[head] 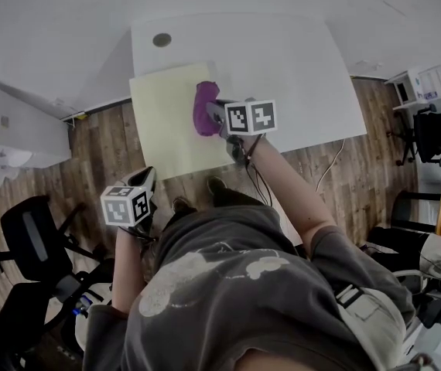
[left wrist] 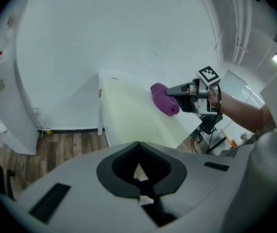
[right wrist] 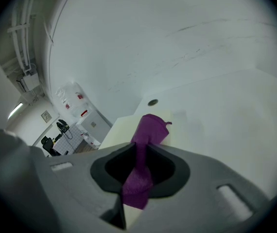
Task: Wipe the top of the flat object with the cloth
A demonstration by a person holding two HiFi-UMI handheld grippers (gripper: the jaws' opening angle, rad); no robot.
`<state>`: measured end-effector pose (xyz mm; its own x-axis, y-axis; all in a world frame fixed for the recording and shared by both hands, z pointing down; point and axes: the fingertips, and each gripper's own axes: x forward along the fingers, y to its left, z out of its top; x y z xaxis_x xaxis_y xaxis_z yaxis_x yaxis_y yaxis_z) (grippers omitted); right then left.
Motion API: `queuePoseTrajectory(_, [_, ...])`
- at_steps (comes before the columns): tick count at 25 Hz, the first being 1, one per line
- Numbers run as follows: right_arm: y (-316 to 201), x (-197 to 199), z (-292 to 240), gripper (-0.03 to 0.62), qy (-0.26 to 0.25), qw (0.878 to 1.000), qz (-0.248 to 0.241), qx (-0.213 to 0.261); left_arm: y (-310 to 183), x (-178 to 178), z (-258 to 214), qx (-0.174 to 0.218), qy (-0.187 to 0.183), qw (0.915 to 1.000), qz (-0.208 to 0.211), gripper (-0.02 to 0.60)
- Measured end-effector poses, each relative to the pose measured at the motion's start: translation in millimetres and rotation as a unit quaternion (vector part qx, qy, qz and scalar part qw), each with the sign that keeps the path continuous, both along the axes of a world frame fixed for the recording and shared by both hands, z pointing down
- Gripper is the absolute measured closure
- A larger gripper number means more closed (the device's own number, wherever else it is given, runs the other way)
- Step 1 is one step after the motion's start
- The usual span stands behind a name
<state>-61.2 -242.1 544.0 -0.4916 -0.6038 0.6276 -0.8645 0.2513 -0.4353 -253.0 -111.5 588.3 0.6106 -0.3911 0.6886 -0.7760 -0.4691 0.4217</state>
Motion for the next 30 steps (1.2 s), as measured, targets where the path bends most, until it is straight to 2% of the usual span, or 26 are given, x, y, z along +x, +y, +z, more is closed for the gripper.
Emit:
queuePoseTrajectory(5, [14, -44, -14, 0.528, -0.015, 0.999, -0.031, 0.01, 1, -1, -3, 0.008, 0.006, 0.9999, 0.01, 0.586])
queuePoseTrajectory(11, [30, -106, -20, 0.528, -0.028, 0.997, -0.071, 0.017, -7, -7, -16, 0.039, 0.024, 0.9989, -0.001, 0.586])
queuePoseTrajectory(19, [41, -168, -13, 0.528, -0.024, 0.993, -0.118, 0.014, -3, -25, -15, 0.034, 0.031, 0.9989, 0.005, 0.586])
queuePoseTrajectory(24, [47, -184, 3, 0.528, -0.017, 0.991, -0.134, -0.001, 3, -33, -10, 0.029, 0.027, 0.9992, -0.004, 0.586])
queuePoseTrajectory(30, [50, -173, 10, 0.528, -0.011, 0.99, -0.141, -0.005, -2, -30, -12, 0.035, 0.016, 0.9991, -0.016, 0.586])
